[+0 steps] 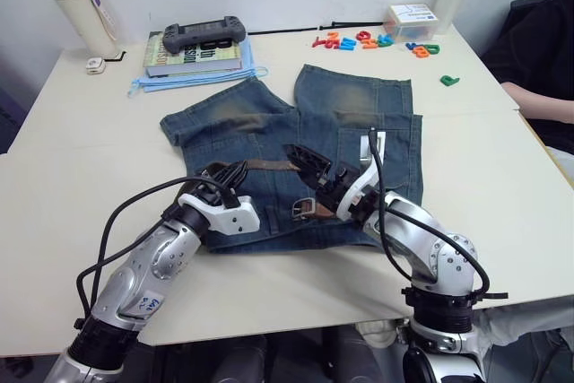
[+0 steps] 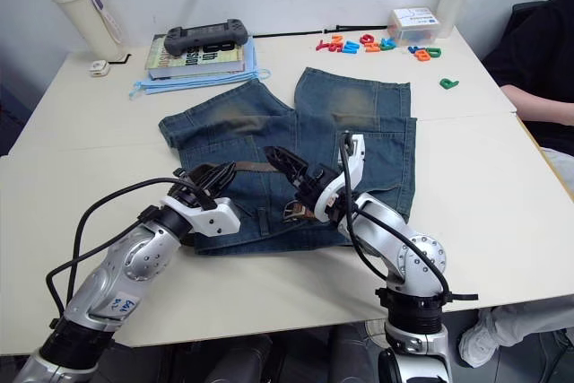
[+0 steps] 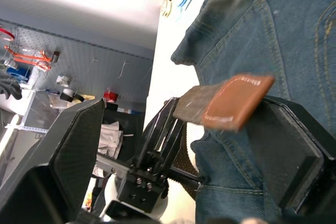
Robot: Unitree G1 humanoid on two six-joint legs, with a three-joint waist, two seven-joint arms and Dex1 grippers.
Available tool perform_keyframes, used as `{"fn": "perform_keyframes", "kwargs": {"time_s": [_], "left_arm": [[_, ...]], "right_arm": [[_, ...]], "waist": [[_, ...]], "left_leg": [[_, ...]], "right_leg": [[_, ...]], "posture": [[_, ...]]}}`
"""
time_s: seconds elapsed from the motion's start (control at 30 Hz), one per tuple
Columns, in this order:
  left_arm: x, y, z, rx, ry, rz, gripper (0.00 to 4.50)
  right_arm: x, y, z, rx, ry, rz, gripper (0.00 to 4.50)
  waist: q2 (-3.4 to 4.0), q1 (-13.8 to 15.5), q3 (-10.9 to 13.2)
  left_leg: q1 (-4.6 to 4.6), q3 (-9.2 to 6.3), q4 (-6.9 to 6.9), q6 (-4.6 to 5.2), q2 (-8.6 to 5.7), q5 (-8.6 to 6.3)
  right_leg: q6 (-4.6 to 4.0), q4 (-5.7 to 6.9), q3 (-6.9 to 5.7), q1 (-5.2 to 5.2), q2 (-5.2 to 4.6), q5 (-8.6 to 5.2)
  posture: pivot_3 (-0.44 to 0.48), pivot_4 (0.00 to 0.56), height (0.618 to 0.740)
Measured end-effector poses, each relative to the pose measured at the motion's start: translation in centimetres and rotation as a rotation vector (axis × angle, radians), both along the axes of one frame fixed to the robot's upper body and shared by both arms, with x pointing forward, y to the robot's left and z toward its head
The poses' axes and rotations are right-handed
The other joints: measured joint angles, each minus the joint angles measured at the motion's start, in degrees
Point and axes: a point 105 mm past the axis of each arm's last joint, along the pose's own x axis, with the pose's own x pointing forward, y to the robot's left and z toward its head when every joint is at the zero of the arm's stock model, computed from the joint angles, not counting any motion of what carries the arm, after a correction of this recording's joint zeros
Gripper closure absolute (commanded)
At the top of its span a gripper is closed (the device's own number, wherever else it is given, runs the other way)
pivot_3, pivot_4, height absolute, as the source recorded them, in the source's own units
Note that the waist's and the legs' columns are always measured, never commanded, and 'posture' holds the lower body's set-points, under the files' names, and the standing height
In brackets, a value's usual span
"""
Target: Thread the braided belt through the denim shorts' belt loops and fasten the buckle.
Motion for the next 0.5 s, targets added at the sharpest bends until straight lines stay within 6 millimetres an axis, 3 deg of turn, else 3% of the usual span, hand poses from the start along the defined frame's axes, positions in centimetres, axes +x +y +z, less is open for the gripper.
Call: {"fn": "perform_keyframes", "kwargs": {"time_s": [0.2, 0.23, 0.5], "left_arm": [[-0.21, 0.17, -0.08, 0.0, 0.0, 0.002, 4.5], [-0.27, 0.18, -0.09, 0.0, -0.001, 0.0, 4.5], [-0.57, 0.28, 0.5, -0.002, -0.032, -0.017, 4.5]], "right_arm": [[0.06, 0.18, -0.02, 0.001, 0.002, -0.004, 4.21], [0.07, 0.19, 0.03, 0.005, 0.001, -0.005, 4.37], [0.14, 0.08, 0.32, 0.025, -0.012, -0.01, 4.37]], "waist": [[0.0, 0.0, 0.0], [0.0, 0.0, 0.0], [0.0, 0.0, 0.0]], "left_leg": [[0.0, 0.02, 0.03, 0.0, 0.0, 0.0], [0.0, 0.02, 0.04, 0.0, 0.0, 0.0], [0.0, 0.02, 0.05, 0.0, -0.01, 0.0]], "right_leg": [[0.0, 0.03, 0.01, 0.0, 0.0, 0.0], [0.0, 0.03, 0.01, 0.0, 0.0, 0.0], [0.0, 0.05, 0.01, 0.0, 0.0, 0.0]], "posture": [[0.0, 0.15, 0.707], [0.0, 0.15, 0.707], [0.0, 0.15, 0.707]]}}
